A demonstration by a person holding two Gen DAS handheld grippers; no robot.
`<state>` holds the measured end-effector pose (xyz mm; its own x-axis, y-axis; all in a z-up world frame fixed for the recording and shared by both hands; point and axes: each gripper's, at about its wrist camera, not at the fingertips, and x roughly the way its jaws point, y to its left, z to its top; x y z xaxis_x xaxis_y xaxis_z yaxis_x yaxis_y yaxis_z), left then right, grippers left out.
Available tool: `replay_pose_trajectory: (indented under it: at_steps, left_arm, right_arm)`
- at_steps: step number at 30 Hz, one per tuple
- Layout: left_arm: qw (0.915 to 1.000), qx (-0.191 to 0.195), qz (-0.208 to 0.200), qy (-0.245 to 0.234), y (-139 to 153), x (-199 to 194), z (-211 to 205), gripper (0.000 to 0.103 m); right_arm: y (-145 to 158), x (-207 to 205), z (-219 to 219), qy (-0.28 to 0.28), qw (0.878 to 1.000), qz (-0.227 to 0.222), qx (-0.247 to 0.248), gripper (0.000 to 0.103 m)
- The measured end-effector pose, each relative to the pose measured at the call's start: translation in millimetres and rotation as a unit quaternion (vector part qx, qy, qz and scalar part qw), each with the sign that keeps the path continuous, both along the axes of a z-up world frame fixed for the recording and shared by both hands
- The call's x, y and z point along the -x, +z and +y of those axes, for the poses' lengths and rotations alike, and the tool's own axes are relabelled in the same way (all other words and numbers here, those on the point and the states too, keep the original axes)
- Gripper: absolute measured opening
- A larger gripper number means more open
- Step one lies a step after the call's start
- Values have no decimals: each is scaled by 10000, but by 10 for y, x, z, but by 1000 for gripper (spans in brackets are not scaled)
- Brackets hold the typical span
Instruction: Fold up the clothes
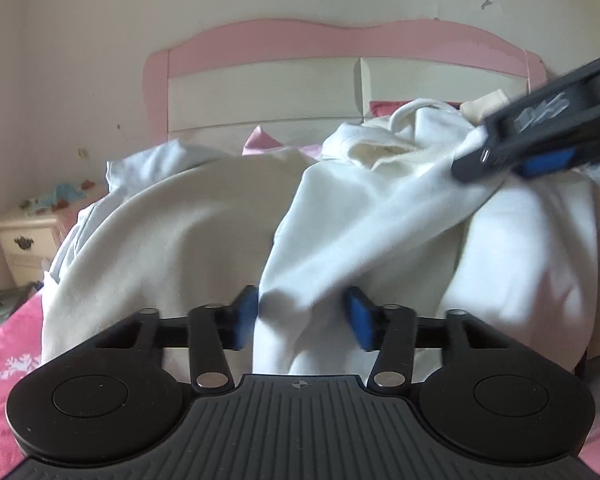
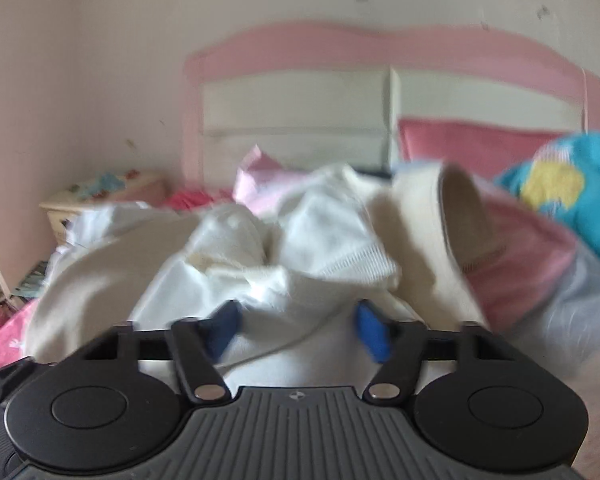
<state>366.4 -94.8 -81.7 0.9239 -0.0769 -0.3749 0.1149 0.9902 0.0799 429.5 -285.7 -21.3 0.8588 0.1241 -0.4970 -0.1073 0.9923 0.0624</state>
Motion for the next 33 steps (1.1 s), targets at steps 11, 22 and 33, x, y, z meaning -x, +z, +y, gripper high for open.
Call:
replay_pose_trajectory:
  at_steps: [11, 22, 33]
  left_arm:
    - [9980, 284, -136, -542, 95, 474, 25, 5]
    - [9894, 1110, -452, -817, 350, 1701, 547, 1]
    - [9843, 1185, -295, -1274, 284, 2786, 1069, 1]
  right_arm:
    - [92, 619, -216, 525, 9956, -292, -722, 8]
    - [268, 2024, -8, 1492, 9727, -524, -1696, 8]
    - [-24, 3674, 244, 1846, 9472, -57, -2621, 8]
